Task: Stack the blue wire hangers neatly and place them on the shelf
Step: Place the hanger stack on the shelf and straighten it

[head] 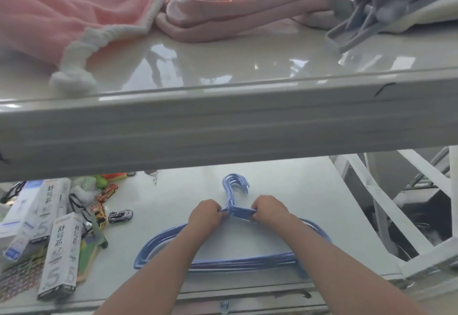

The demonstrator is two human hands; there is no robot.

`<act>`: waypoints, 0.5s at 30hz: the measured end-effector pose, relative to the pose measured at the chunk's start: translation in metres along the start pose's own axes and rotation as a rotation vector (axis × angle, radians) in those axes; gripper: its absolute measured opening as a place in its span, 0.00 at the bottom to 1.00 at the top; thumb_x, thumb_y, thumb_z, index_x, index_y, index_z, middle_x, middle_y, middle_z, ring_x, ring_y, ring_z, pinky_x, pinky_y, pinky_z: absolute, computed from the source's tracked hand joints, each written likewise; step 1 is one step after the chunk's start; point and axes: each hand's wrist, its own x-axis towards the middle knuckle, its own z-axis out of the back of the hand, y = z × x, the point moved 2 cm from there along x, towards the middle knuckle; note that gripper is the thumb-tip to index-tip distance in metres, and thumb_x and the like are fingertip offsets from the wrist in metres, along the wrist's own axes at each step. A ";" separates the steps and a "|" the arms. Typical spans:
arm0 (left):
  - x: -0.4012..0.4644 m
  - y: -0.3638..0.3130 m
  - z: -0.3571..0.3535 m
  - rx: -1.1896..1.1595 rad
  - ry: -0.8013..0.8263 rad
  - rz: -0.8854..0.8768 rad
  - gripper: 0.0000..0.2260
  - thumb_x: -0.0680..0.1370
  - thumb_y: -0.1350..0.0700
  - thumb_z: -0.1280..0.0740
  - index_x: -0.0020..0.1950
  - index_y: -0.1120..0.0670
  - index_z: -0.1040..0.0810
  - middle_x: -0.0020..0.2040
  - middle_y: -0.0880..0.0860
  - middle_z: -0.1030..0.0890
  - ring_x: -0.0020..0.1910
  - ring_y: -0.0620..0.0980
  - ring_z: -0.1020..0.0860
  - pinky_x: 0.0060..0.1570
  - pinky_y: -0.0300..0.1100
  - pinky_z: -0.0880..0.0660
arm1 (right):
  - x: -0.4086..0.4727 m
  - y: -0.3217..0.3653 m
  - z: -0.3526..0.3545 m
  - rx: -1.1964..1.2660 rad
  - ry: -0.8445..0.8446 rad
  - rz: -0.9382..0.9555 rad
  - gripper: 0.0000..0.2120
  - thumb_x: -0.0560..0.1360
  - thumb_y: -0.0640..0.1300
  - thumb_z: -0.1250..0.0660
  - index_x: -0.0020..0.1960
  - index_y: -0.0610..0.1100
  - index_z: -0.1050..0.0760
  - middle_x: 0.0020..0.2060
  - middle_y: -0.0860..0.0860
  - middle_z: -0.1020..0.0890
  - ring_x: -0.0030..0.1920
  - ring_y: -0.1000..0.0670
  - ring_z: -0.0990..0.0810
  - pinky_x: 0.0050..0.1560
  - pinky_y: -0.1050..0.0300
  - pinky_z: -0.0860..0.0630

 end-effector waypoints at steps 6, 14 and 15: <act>0.010 0.004 0.004 0.007 0.086 -0.010 0.21 0.75 0.46 0.33 0.26 0.53 0.32 0.26 0.51 0.32 0.33 0.53 0.30 0.34 0.41 0.36 | 0.005 0.004 -0.002 -0.017 0.001 -0.021 0.04 0.69 0.47 0.32 0.42 0.47 0.22 0.35 0.49 0.25 0.43 0.45 0.22 0.42 0.59 0.30; 0.008 0.003 0.003 0.010 0.035 -0.155 0.11 0.74 0.55 0.32 0.32 0.52 0.28 0.29 0.51 0.30 0.35 0.52 0.32 0.34 0.41 0.37 | -0.001 0.024 -0.009 0.038 -0.070 0.040 0.04 0.69 0.48 0.34 0.39 0.48 0.26 0.39 0.48 0.24 0.41 0.46 0.26 0.39 0.59 0.32; 0.007 0.002 0.003 0.019 0.024 -0.162 0.09 0.74 0.55 0.33 0.33 0.52 0.27 0.30 0.51 0.29 0.36 0.52 0.31 0.35 0.40 0.36 | -0.001 0.024 -0.010 0.049 -0.077 0.032 0.02 0.70 0.46 0.35 0.38 0.49 0.25 0.38 0.48 0.24 0.41 0.46 0.26 0.36 0.59 0.33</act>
